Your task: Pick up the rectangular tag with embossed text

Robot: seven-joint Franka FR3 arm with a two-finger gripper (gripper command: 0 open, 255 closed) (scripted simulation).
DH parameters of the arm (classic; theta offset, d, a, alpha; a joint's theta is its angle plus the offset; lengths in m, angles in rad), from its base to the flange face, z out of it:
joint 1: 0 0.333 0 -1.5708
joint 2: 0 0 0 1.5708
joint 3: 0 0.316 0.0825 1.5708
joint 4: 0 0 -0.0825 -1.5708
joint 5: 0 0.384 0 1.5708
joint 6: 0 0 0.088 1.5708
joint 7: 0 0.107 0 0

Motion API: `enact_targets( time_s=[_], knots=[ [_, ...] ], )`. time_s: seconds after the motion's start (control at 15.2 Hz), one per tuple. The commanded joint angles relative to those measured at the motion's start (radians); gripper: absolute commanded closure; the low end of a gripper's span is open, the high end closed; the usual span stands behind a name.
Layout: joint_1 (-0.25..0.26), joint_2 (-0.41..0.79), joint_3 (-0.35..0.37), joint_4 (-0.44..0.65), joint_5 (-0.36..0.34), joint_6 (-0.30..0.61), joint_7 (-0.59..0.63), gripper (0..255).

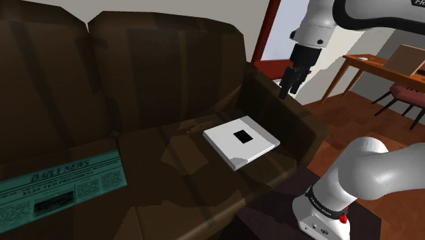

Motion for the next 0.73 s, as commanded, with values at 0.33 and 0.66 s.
enact_targets(
  time_s=[0.33, 0.66],
  knots=[
    [0.029, 0.270, 0.024, 0.150, -0.090, 0.023, -0.112, 0],
    [0.053, 0.526, 0.063, 0.318, -0.189, 0.017, -0.202, 0]
  ],
)
